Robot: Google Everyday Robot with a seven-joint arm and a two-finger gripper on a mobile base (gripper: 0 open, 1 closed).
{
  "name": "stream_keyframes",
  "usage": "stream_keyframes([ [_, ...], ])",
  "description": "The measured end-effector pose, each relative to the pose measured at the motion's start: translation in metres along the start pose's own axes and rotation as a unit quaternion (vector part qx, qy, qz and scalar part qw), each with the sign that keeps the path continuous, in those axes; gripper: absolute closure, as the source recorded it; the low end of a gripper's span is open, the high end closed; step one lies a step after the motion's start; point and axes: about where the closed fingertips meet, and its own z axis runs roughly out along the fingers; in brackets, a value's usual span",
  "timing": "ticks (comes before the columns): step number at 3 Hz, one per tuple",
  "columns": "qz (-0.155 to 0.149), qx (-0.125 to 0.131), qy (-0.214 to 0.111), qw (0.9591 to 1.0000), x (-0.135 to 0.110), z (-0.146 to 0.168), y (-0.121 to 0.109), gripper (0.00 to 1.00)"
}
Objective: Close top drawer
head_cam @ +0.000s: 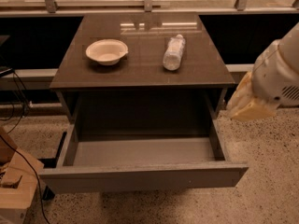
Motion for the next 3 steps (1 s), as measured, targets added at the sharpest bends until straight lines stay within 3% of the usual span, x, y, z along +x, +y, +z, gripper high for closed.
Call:
stream_keyframes([
  [1, 0.066, -0.066, -0.056, 0.9940, 0.028, 0.058, 0.031, 0.93],
  [2, 0.073, -0.076, -0.074, 0.9917, 0.019, 0.061, 0.035, 1.00],
  [3, 0.084, -0.086, -0.060, 0.9909, 0.035, 0.083, 0.044, 1.00],
])
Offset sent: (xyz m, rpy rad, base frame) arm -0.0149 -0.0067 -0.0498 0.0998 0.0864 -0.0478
